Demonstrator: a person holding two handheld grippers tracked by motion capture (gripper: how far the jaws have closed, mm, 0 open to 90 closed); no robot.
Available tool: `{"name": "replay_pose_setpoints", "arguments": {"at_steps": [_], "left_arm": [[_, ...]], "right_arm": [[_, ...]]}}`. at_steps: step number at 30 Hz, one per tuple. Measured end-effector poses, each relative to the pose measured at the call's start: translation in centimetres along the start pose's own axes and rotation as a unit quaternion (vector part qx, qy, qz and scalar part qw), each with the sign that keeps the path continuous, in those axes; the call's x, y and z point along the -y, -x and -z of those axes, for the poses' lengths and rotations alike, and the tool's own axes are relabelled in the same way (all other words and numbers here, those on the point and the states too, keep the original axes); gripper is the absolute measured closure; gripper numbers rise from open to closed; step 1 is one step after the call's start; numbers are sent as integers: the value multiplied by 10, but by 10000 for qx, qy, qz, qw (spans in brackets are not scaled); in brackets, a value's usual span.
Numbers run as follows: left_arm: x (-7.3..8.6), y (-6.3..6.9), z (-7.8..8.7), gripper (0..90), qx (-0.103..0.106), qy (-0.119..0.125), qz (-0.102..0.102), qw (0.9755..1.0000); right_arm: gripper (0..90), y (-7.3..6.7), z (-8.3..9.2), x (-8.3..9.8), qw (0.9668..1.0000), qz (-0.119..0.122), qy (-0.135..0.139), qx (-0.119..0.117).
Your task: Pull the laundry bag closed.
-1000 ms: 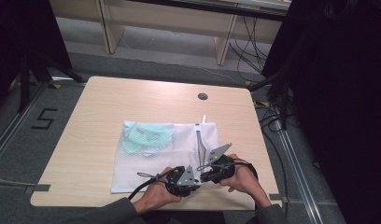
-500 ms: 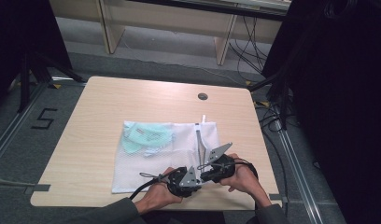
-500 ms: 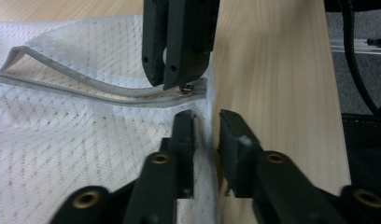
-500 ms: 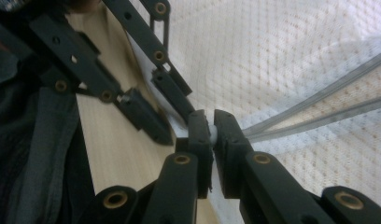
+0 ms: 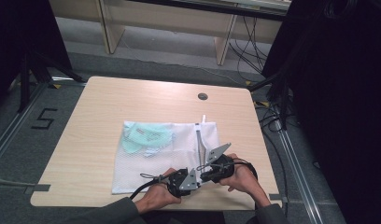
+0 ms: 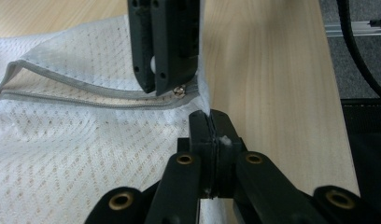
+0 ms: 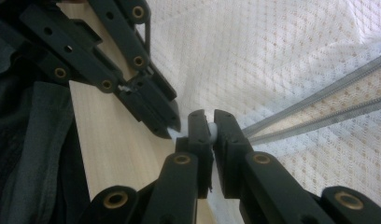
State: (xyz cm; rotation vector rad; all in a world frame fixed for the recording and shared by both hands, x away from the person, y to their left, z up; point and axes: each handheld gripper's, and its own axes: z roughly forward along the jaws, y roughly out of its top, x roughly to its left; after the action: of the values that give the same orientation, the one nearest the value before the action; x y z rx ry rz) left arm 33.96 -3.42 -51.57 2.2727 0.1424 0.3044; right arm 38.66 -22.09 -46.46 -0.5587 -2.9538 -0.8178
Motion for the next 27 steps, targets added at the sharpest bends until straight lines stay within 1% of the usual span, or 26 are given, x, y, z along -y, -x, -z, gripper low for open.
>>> {"name": "replay_pose_setpoints", "arguments": {"at_steps": [2, 3, 4, 5, 6, 7, 8, 9, 10, 11, 12, 13, 15, 16, 18, 19, 21, 22, 23, 25, 26, 27], "left_arm": [[0, 0, 0, 890, -5, 32, 38, 10000], [0, 0, 0, 890, 10, 90, 127, 9999], [0, 0, 0, 890, -6, 95, 127, 9999], [0, 1, -1, 890, 5, 100, 133, 9999], [0, 1, -1, 890, -1, 79, 127, 9999], [0, 1, -1, 890, 23, 68, 139, 9999], [0, 1, -1, 890, -24, 93, 140, 9999], [0, -2, 1, 890, 23, 42, 75, 10000], [0, -2, 1, 890, 23, 42, 75, 10000], [0, -1, 0, 890, 31, 118, 193, 9997], [0, -2, 1, 890, 124, 108, 242, 9996], [0, -2, 1, 889, 142, 132, 311, 9993], [-1, -2, 2, 889, 114, 92, 289, 9995], [0, -1, 1, 889, 145, 138, 352, 9992], [0, -3, 2, 889, 156, 66, 336, 9993], [0, -2, 1, 889, 184, 123, 440, 9988], [0, -2, 1, 889, 184, 127, 449, 9987], [1, -3, 1, 889, 193, 147, 517, 9984], [1, -3, 1, 889, 193, 147, 517, 9984], [1, -3, 1, 889, 226, 184, 585, 9979], [1, -3, 1, 889, 208, 205, 600, 9978], [1, -3, 2, 889, 164, 203, 553, 9981]], "right_arm": [[867, 1, 0, 0, 10000, -3, -10, -3], [867, 6, -2, 1, 10000, 78, 8, 60], [867, 6, -2, 1, 10000, 78, 8, 60], [867, 6, -3, 1, 10000, -55, -17, 57], [867, 8, -3, 1, 10000, -14, -10, 89], [867, 8, -4, 1, 10000, -68, -34, 39], [867, 10, -5, 1, 10000, 52, 16, 56], [867, 10, -5, 1, 10000, 63, 13, 35], [867, 10, -5, 1, 10000, 63, 13, 35], [867, 11, -5, 1, 10000, 61, 26, 35], [867, 11, -5, 0, 10000, 57, 16, 50], [867, 12, -6, 0, 9999, 104, 8, 67], [867, 13, -5, 1, 9999, 102, -6, 76], [867, 14, -6, 0, 9999, 81, 41, 59], [867, 15, -7, 0, 9999, 83, 11, 56], [867, 15, -7, 0, 9999, 83, 11, 56], [867, 16, -7, 0, 9999, 118, 2, 83], [867, 17, -8, 0, 9999, 112, 10, 72], [867, 18, -8, -1, 9999, 98, 13, 61], [867, 18, -8, -1, 9999, 105, 23, 63], [867, 19, -8, -1, 9999, 128, 13, 82], [867, 20, -8, -1, 9999, 83, -3, 78]]}}
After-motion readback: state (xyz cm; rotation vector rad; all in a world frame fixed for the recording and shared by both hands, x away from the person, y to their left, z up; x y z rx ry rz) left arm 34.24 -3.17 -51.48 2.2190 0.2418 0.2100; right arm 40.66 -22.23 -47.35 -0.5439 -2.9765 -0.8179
